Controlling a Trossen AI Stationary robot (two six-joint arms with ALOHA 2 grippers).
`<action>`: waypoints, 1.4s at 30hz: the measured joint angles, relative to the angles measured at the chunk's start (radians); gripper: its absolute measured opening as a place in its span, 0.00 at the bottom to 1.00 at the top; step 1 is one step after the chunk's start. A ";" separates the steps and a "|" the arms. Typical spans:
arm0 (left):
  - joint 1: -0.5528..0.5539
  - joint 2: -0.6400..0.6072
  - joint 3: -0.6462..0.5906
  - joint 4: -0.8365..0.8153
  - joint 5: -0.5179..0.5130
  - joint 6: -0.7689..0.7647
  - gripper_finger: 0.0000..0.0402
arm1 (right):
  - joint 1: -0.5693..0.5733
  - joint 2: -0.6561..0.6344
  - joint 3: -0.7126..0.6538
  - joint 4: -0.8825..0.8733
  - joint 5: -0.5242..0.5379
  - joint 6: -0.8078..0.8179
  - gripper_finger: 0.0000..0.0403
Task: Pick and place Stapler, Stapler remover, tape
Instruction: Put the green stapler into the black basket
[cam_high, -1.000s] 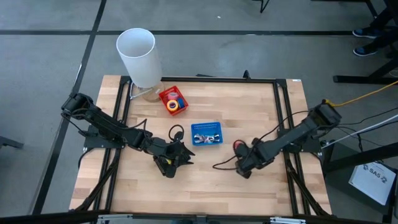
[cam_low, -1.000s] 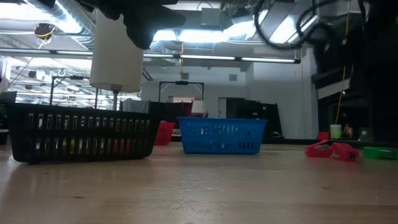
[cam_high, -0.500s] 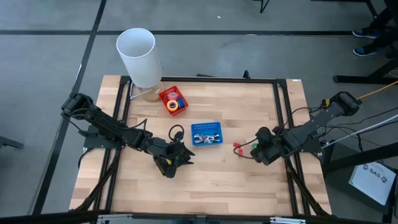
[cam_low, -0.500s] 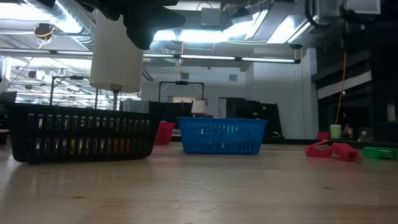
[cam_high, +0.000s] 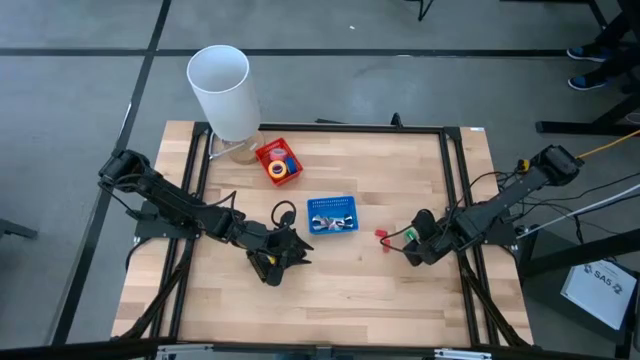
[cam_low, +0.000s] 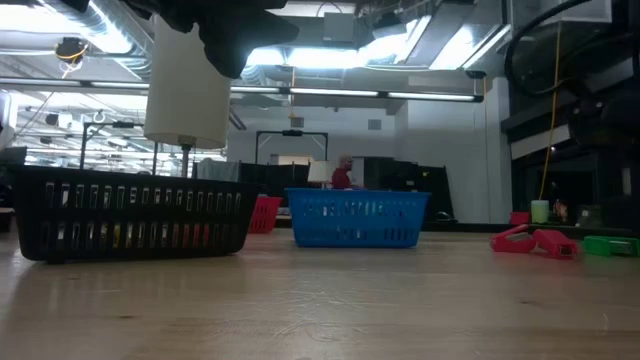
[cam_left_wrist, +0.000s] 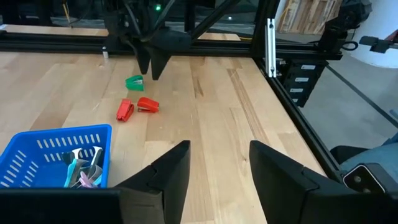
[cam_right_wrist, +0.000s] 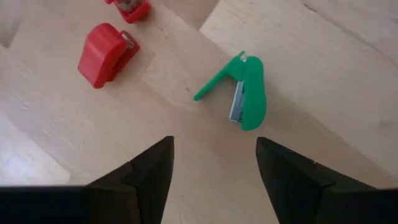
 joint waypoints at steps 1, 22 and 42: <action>0.000 0.000 0.000 0.000 0.000 0.000 0.40 | 0.000 0.000 0.000 0.000 0.000 -0.001 0.57; 0.000 0.000 0.000 0.000 -0.002 0.000 0.39 | 0.000 0.152 0.004 -0.044 0.083 -0.069 0.51; 0.000 0.000 0.000 0.000 -0.045 0.000 0.39 | 0.000 0.168 0.000 -0.023 0.249 -0.121 0.49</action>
